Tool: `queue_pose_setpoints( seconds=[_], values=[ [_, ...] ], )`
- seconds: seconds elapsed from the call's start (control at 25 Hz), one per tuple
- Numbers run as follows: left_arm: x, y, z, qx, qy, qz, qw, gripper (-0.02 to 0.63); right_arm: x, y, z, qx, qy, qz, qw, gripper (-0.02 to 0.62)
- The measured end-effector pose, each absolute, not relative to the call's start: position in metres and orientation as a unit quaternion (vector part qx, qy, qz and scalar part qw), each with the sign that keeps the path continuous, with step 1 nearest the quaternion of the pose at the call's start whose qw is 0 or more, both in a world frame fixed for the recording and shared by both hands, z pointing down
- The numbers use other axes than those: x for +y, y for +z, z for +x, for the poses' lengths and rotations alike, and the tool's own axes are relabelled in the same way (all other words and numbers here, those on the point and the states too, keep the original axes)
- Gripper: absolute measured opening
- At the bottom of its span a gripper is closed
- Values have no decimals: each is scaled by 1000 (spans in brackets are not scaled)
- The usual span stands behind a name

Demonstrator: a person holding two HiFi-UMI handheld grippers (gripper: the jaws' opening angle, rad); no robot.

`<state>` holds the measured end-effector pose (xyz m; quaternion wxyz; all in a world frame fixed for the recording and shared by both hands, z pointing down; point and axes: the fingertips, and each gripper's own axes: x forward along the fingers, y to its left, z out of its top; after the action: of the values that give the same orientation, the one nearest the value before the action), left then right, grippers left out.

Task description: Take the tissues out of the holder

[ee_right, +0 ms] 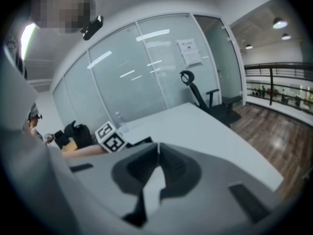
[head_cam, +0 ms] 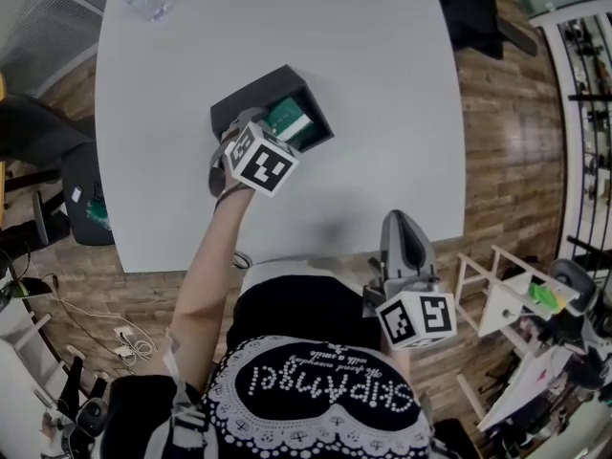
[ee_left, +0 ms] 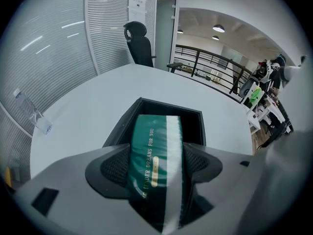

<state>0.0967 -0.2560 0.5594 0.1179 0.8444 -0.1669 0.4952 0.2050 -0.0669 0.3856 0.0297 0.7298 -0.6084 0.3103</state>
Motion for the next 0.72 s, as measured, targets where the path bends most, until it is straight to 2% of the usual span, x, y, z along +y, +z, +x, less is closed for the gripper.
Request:
queue_pose_setpoints(
  seconds=[0.72],
  values=[
    [-260,562,94,-163,494,847,111,342,-64,383,204,-607,299,736,30,34]
  ],
)
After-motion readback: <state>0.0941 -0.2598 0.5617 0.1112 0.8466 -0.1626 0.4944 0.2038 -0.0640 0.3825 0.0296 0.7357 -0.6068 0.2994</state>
